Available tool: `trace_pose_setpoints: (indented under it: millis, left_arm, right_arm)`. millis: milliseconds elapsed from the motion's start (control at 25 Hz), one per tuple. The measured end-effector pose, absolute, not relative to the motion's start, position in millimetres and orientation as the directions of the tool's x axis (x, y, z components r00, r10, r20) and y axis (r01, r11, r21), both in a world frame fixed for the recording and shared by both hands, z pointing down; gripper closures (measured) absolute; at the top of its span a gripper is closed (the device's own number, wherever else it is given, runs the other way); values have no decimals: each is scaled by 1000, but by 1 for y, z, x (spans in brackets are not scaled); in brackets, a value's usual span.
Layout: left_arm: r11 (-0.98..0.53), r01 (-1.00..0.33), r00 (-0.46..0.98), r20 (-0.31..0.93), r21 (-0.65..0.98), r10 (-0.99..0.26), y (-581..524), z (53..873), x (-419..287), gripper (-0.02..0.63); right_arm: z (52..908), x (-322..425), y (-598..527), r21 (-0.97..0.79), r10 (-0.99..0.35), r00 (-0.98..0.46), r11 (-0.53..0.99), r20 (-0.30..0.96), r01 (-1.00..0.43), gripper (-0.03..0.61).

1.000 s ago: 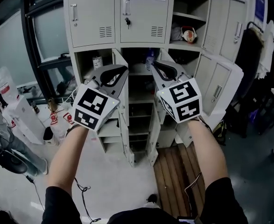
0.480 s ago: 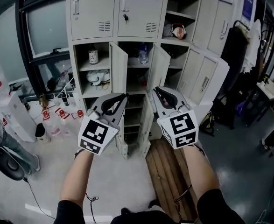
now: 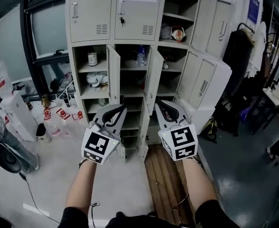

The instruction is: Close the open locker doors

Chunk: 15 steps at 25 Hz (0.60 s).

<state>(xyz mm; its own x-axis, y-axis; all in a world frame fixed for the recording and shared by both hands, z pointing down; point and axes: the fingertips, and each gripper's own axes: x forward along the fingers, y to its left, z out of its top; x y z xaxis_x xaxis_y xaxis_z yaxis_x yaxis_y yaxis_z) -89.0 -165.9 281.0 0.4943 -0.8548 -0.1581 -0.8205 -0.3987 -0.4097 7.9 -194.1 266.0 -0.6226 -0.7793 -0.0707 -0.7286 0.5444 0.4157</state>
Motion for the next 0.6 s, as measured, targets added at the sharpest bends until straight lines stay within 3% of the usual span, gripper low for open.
trace_pose_setpoints:
  millis: [200, 600]
  left_arm:
    - [-440, -801, 533, -147, -406, -834, -166, 281, -48, 592]
    - [-411, -815, 496, -125, -409, -859, -175, 268, -32, 592]
  right_arm:
    - [267, 30, -194, 415, -766, -637, 553, -88, -723, 531]
    - [258, 51, -202, 384, -764, -639, 564, -95, -731, 532]
